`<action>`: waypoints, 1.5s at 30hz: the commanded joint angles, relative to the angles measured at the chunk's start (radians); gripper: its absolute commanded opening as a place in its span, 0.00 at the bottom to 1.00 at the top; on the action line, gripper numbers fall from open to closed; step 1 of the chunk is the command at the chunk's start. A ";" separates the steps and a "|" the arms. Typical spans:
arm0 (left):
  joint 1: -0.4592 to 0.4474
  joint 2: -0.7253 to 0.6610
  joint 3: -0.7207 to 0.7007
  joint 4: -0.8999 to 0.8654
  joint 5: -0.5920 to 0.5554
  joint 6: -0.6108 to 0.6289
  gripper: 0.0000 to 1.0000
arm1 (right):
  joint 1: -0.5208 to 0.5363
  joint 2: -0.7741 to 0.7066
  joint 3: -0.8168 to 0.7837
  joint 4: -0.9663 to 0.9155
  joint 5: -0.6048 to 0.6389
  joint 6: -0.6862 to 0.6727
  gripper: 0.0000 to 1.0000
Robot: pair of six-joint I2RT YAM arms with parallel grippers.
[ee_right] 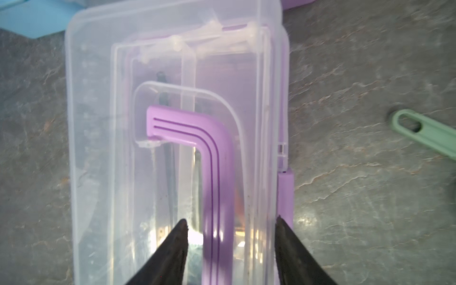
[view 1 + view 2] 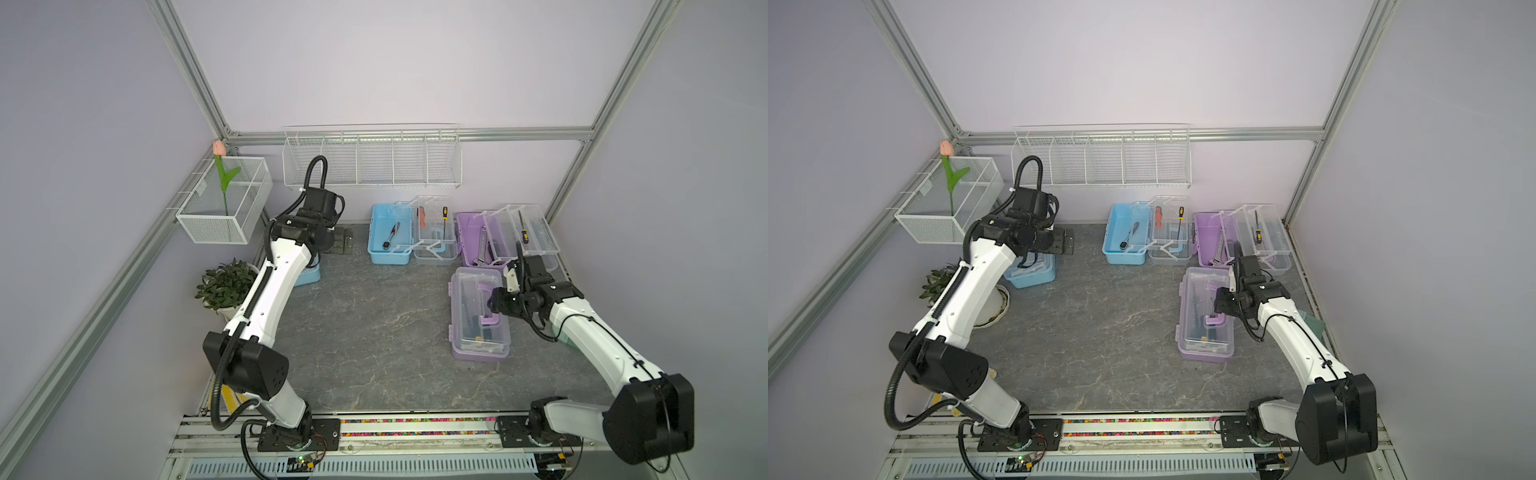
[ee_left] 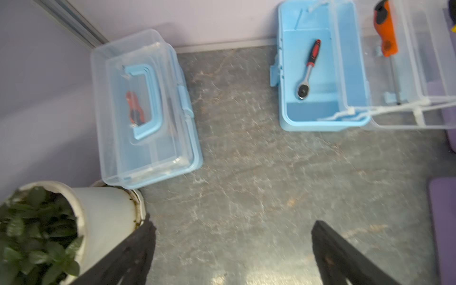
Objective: Close toolboxes
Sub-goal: Move the toolbox to the center of the board.
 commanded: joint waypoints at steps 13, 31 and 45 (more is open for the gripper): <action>-0.186 -0.316 -0.405 0.126 0.114 -0.259 1.00 | 0.418 0.213 0.043 0.320 -0.119 0.283 0.43; -0.453 -0.270 -0.532 0.129 -0.036 -0.591 1.00 | 0.393 0.199 0.095 0.352 -0.107 0.195 0.59; -0.463 -0.427 -0.738 0.317 0.145 -0.696 0.99 | 0.506 0.164 -0.123 0.338 -0.119 0.182 0.42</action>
